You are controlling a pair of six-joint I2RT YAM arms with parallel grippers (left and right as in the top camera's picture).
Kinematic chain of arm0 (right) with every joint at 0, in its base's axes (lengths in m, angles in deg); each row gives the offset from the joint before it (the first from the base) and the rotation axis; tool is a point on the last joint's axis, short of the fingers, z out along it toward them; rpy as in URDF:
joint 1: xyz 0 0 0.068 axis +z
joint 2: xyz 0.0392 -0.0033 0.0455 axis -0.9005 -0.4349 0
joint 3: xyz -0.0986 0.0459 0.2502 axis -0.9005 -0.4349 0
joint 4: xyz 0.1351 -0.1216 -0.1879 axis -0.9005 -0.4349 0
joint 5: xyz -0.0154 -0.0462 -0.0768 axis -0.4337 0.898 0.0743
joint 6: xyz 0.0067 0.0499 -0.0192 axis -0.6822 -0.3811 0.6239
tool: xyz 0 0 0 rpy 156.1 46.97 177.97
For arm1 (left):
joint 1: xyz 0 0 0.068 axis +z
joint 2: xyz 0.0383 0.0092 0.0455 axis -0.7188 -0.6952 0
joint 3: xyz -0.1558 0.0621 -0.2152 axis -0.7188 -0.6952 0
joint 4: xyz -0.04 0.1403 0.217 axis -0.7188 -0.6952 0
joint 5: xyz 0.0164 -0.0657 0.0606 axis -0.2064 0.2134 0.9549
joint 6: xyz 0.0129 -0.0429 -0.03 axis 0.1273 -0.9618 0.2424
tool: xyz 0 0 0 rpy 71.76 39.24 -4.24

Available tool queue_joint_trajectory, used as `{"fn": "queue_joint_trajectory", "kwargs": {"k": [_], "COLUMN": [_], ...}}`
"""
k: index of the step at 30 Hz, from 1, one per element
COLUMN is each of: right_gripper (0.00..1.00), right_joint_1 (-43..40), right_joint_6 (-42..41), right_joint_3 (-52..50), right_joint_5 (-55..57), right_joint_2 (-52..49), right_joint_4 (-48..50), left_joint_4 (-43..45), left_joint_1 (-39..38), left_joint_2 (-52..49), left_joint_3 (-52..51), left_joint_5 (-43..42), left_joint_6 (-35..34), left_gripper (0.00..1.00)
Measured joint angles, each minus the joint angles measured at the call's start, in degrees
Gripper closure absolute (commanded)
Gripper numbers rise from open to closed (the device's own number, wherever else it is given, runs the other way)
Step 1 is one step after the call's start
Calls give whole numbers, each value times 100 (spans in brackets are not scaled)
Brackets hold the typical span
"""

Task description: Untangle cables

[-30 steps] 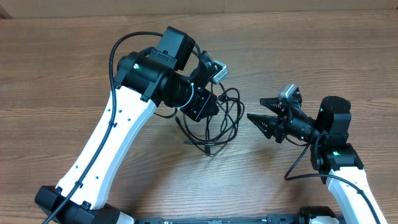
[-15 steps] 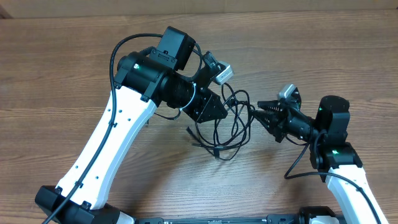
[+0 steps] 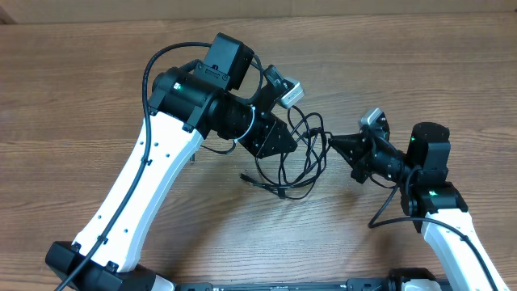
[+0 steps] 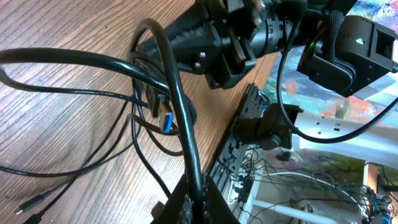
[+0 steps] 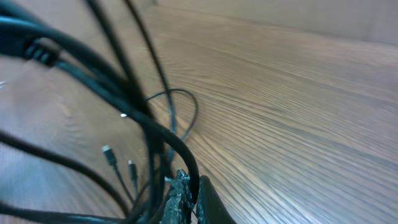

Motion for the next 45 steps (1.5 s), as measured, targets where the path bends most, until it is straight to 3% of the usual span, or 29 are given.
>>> {"fn": "queue_joint_trajectory", "kwargs": {"k": [10, 13, 15, 16, 19, 27, 38, 45], "right_gripper": [96, 75, 46, 38, 25, 23, 23, 33], "right_joint_1": [-2, 0, -4, -7, -7, -7, -4, -7], "right_joint_6": [-1392, -1622, -1722, -1746, -1751, -1832, -1478, -1399], "right_joint_3": [0, 0, 0, 2, 0, 0, 0, 0], "right_joint_5": [2105, 2385, 2520, 2538, 2549, 2260, 365, -131], "right_joint_2": [0, 0, 0, 0, 0, 0, 0, 0], "right_joint_4": [-376, -389, -400, -404, -398, -284, 527, 568], "left_joint_4": [-96, -114, -120, -127, -133, -131, -111, 155], "left_joint_1": [315, 459, 511, 516, 511, 511, 511, 509], "left_joint_2": [-2, 0, -2, 0, 0, 0, 0, 0], "left_joint_3": [0, 0, 0, 0, 0, 0, 0, 0], "left_joint_5": [-50, -144, -190, -203, -247, -328, -348, -721], "left_joint_6": [-4, -4, -4, -4, -4, -4, 0, 2], "left_gripper": [96, 96, 96, 96, 96, 96, 96, 96]}}
